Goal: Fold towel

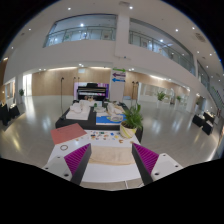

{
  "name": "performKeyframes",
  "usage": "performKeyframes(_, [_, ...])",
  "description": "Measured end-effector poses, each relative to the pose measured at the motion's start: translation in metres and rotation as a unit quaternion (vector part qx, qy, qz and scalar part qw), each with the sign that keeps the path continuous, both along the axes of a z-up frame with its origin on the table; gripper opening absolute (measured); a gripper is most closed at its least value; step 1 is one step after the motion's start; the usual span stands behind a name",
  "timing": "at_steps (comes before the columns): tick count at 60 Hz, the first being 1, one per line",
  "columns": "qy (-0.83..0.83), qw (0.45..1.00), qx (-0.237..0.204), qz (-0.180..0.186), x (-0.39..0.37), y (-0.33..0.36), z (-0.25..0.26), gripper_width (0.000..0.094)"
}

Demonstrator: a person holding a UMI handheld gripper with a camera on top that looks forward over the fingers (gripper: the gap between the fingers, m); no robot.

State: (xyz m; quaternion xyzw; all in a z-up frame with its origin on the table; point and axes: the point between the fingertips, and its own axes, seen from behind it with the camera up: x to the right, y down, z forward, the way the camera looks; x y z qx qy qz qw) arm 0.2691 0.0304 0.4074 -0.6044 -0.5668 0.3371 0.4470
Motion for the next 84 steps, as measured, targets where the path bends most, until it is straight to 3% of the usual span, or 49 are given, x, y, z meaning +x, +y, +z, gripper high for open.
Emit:
performKeyframes(15, [-0.038, 0.997, -0.014, 0.062, -0.005, -0.079, -0.038, 0.0855])
performKeyframes(28, [-0.076, 0.992, -0.025, 0.097, -0.033, -0.148, -0.114, 0.0856])
performKeyframes(38, [-0.083, 0.993, -0.022, 0.077, -0.072, -0.164, -0.174, 0.0856])
performKeyframes(59, [-0.092, 0.995, 0.012, 0.026, -0.228, -0.140, -0.322, 0.0855])
performKeyframes(64, [-0.102, 0.995, -0.003, 0.017, -0.260, -0.131, -0.350, 0.0854])
performKeyframes(72, [-0.110, 0.994, -0.029, 0.008, -0.300, -0.118, -0.387, 0.0853])
performKeyframes(81, [-0.120, 0.993, -0.004, 0.001, -0.324, -0.104, -0.413, 0.0852])
performKeyframes(82, [-0.125, 0.992, -0.002, 0.003, -0.325, -0.105, -0.417, 0.0839])
performKeyframes(84, [-0.126, 0.992, -0.005, 0.013, -0.325, -0.111, -0.419, 0.0637])
